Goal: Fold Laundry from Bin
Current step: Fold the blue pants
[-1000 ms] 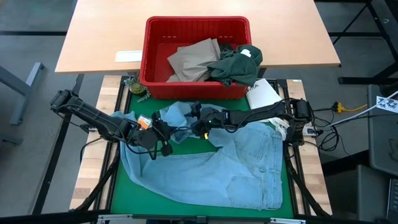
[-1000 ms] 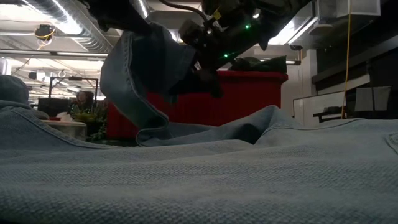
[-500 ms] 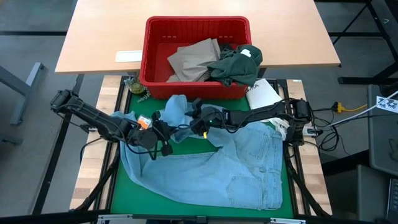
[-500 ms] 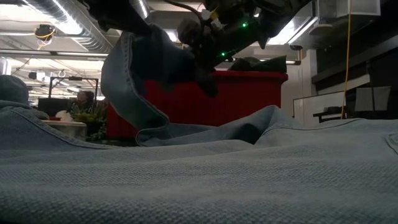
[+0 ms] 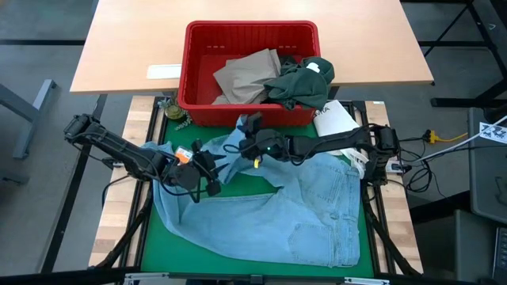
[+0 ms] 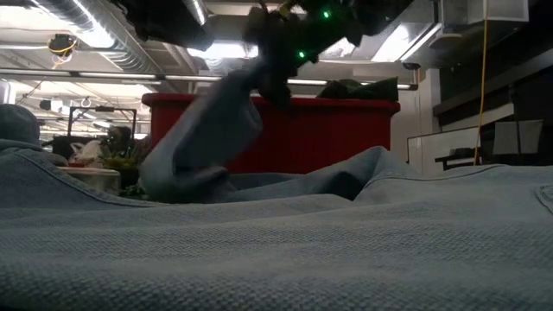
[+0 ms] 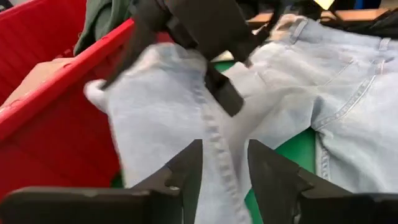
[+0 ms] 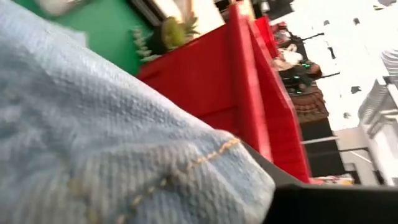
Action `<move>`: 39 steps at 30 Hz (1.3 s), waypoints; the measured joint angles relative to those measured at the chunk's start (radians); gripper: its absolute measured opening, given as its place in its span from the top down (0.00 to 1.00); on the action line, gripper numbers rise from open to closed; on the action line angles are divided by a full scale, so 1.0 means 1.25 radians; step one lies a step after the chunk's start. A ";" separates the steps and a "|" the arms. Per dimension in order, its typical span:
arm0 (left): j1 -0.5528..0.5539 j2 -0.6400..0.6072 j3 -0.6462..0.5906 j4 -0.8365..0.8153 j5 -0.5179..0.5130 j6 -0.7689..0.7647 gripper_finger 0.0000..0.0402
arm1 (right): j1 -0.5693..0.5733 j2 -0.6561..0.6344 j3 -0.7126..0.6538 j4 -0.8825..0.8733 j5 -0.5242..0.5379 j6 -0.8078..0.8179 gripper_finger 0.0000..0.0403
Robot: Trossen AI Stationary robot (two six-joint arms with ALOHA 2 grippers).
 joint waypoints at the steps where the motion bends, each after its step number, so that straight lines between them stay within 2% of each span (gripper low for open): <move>1: -0.003 0.000 0.000 0.010 0.006 0.001 0.68 | 0.000 0.000 0.012 0.000 0.007 -0.001 0.98; 3: -0.009 0.000 0.000 0.026 0.036 0.001 0.67 | 0.000 0.000 0.038 -0.003 0.022 -0.006 0.97; 8: -0.025 0.004 0.000 0.059 0.182 -0.008 0.70 | 0.000 -0.001 0.094 -0.003 0.021 -0.063 0.98; 13: -0.023 0.070 0.000 0.113 0.186 -0.064 0.74 | 0.000 -0.001 0.128 -0.003 0.015 -0.066 0.98; 18: -0.011 0.194 0.000 0.236 0.178 -0.070 0.79 | -0.002 -0.001 0.148 -0.003 0.019 -0.081 0.97; 23: 0.001 0.312 0.000 0.363 0.051 -0.092 0.84 | -0.012 -0.001 0.178 -0.002 0.042 -0.103 0.98; 29: 0.032 0.402 -0.001 0.343 -0.236 -0.127 0.91 | -0.016 -0.001 0.208 -0.001 0.045 -0.108 0.97; 31: 0.047 0.414 -0.001 0.327 -0.292 -0.127 0.93 | -0.016 -0.001 0.211 0.001 0.044 -0.125 0.98; 35: 0.085 0.416 -0.001 0.246 -0.275 -0.136 0.96 | -0.009 -0.001 0.211 -0.036 0.045 -0.146 0.98; 39: 0.113 0.416 -0.001 0.070 -0.263 -0.228 0.99 | -0.009 -0.001 0.211 -0.106 0.049 -0.146 0.97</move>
